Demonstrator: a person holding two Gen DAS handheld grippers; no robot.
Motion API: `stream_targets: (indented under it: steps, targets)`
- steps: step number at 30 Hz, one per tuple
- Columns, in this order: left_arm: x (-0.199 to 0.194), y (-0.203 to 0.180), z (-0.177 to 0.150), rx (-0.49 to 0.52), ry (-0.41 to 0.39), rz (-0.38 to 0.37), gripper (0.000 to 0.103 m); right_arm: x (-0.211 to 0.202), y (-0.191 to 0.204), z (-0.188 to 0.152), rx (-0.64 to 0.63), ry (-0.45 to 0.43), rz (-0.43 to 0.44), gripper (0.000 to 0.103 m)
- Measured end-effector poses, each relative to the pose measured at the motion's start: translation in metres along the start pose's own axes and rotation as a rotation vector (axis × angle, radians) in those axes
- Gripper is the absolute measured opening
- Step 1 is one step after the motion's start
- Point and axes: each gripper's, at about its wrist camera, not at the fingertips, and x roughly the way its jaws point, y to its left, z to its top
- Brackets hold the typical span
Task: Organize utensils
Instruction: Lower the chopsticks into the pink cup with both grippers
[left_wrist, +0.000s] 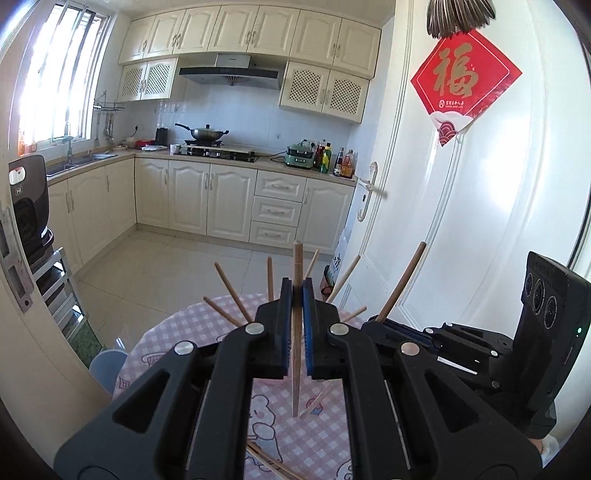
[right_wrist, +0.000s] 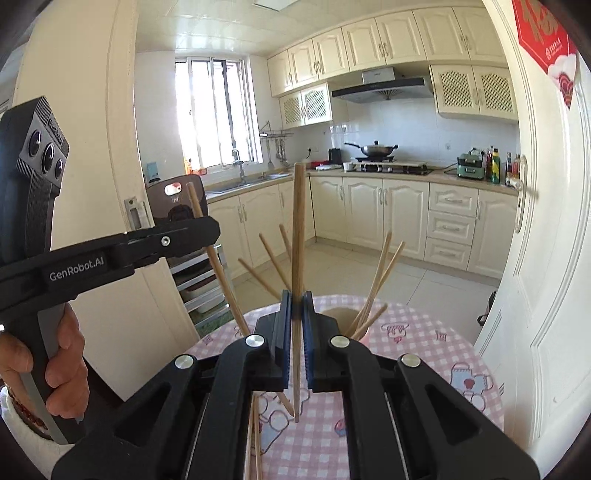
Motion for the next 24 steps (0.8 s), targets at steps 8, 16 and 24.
stream_targets:
  steps: [8, 16, 24]
  targets:
    - [0.011, -0.005, 0.030, 0.003, -0.087, 0.008, 0.006, 0.010, -0.004, 0.025, -0.035, -0.081, -0.078, 0.004]
    - [0.028, 0.000, 0.042, -0.020, -0.150, 0.028, 0.006, 0.022, -0.017, 0.030, -0.032, -0.140, -0.108, 0.004]
    - [0.043, 0.007, 0.031, -0.022, -0.171, 0.042, 0.006, 0.031, -0.020, 0.030, -0.047, -0.160, -0.134, 0.004]
